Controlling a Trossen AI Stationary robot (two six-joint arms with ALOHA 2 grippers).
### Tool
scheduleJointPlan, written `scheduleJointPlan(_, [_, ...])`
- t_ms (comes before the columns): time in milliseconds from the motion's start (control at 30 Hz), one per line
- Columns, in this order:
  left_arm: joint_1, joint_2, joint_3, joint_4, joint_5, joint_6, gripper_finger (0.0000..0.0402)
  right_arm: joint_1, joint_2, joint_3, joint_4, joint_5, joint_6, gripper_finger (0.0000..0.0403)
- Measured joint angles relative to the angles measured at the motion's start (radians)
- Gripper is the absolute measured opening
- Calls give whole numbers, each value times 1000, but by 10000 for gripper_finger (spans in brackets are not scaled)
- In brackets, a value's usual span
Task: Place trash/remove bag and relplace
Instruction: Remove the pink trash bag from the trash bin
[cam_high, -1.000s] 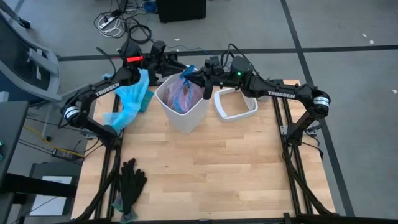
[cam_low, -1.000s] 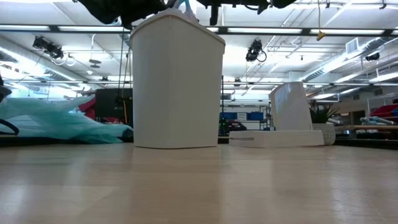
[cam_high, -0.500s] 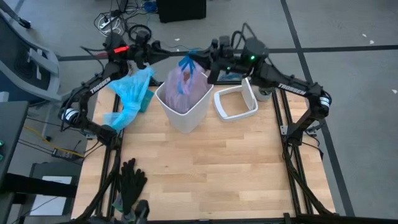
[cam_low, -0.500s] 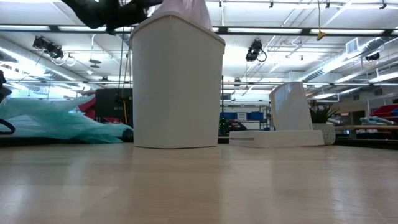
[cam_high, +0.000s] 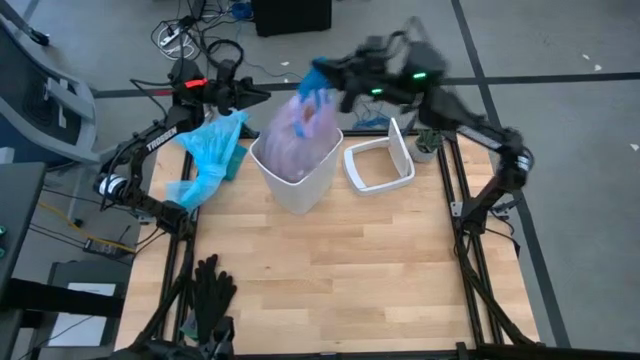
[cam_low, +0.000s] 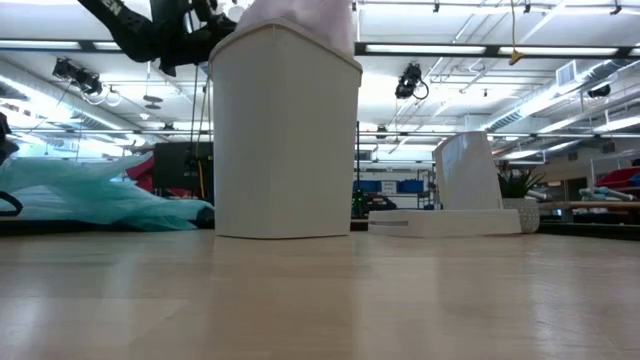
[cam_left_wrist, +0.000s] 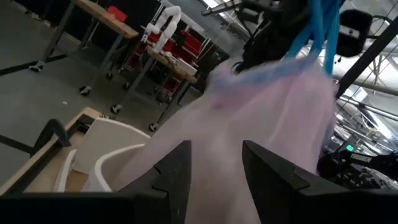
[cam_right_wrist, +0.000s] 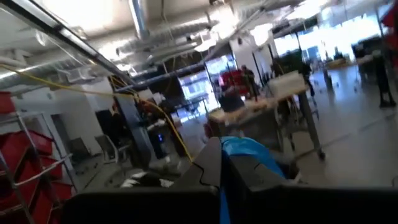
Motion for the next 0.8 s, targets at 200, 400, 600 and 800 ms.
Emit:
scheduleJointPlan(200, [18, 0, -5, 1, 27, 0, 152, 1, 7, 20, 265, -11, -19, 0])
scheduleJointPlan(400, [26, -1, -5, 0, 48, 1, 152, -4, 32, 31, 184, 24, -5, 0])
scheduleJointPlan(600, [32, -1, -5, 0, 68, 1, 152, 1, -1, 45, 300, 17, 3, 0])
scheduleJointPlan(800, [33, -1, -5, -2, 97, 1, 152, 1, 29, 31, 403, 27, -38, 0])
